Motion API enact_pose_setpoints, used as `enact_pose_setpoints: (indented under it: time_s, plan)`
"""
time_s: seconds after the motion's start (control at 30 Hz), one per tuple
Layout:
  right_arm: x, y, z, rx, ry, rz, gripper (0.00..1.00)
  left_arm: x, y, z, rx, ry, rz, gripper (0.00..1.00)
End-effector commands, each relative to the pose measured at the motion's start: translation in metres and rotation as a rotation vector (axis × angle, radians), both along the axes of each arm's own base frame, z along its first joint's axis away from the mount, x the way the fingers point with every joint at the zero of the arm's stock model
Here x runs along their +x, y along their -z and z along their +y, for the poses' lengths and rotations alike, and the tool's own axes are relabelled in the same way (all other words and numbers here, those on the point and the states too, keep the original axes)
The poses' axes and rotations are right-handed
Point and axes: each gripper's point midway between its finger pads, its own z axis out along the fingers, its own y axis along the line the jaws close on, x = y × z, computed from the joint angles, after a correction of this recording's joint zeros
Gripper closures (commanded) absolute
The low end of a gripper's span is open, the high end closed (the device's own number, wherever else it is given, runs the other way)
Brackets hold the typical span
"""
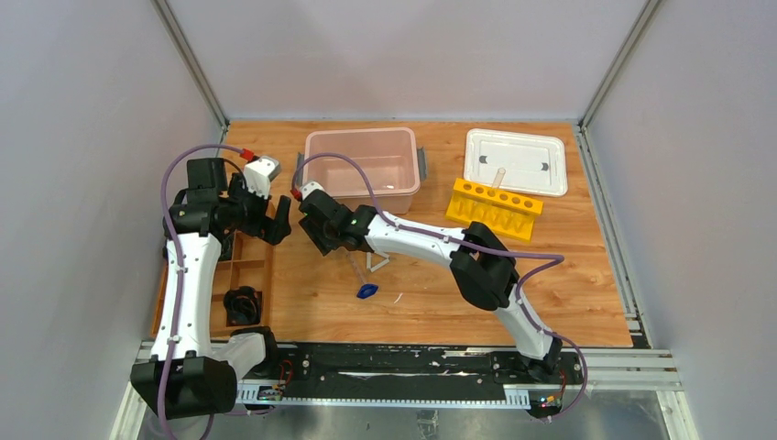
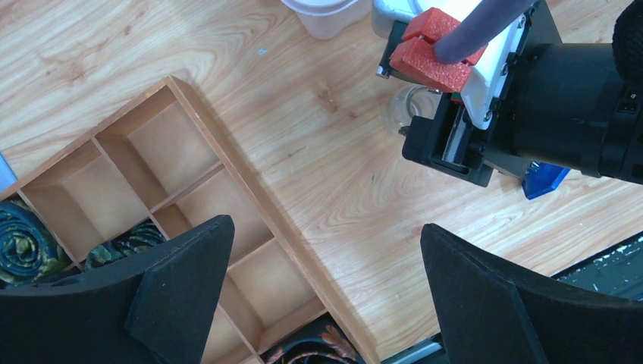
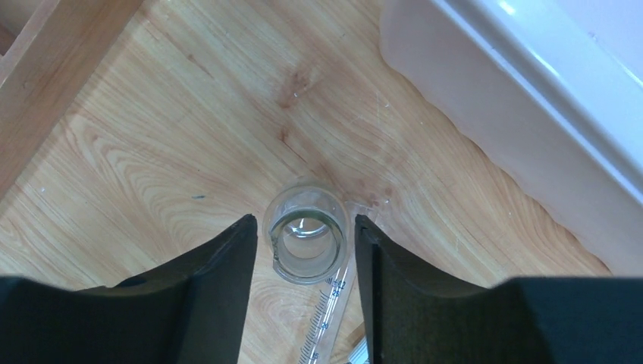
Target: Organize the chemistry lab equipment
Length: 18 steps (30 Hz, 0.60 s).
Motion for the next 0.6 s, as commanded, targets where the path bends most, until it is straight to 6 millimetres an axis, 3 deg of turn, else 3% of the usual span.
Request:
enact_pose_setpoints:
  time_s: [0.0, 0.23, 0.43, 0.57]
  plan:
    - [0.014, 0.002, -0.001, -0.008, 0.027, -0.027, 0.50, -0.002, -0.002, -0.003, -0.011, 0.033, -0.024, 0.00]
    - [0.013, 0.002, 0.003, 0.008, 0.020, -0.010, 0.60, -0.002, -0.003, -0.003, -0.007, 0.037, -0.031, 0.00]
    - [0.011, 0.013, 0.000, -0.006, 0.018, 0.021, 0.53, -0.006, 0.000, -0.010, -0.039, 0.056, -0.022, 0.00]
    - [0.009, 0.013, -0.001, 0.013, 0.027, 0.034, 0.65, -0.007, 0.002, -0.010, -0.038, 0.053, -0.019, 0.00]
